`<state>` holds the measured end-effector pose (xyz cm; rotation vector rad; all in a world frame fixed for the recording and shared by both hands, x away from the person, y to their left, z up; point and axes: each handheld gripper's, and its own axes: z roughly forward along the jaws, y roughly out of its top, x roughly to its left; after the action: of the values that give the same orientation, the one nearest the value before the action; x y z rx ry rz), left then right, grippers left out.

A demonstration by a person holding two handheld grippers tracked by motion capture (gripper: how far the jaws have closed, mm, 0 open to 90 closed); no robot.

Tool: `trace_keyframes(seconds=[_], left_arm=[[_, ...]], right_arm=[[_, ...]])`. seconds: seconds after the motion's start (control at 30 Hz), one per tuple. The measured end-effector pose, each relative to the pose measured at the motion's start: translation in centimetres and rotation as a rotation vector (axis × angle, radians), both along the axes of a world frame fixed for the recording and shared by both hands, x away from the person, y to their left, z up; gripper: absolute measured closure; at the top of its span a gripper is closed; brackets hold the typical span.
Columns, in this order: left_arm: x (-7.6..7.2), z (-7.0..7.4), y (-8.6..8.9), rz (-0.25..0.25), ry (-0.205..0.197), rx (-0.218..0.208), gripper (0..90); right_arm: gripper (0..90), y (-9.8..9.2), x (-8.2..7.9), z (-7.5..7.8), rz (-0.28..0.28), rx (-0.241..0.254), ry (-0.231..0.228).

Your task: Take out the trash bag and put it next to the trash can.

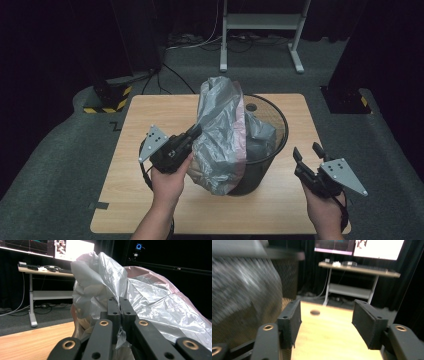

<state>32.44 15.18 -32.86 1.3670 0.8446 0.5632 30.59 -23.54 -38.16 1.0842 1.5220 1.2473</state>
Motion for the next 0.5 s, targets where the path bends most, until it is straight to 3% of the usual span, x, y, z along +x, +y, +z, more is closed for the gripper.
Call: trace_keyframes(seconds=[0.07, 0.23, 0.27, 0.5], left_arm=[[-0.1, 0.0, -0.1, 0.0, -0.004, -0.002, 88.3], [-0.2, 0.2, 0.0, -0.002, -0.015, 0.001, 88.3], [-0.3, 0.3, 0.0, -0.004, -0.017, 0.0, 88.4], [-0.3, 1.2, -0.2, -0.002, -0.04, 0.004, 88.5]], right_arm=[[36.9, -0.3, 0.4, -1.1, 0.005, -0.001, 0.033], [31.4, -1.2, 1.3, -3.6, 0.0, -0.026, 0.063], [28.2, -1.6, 1.8, -4.7, -0.001, -0.026, 0.097], [17.5, -2.0, 2.4, -7.4, -0.001, -0.015, 0.171]])
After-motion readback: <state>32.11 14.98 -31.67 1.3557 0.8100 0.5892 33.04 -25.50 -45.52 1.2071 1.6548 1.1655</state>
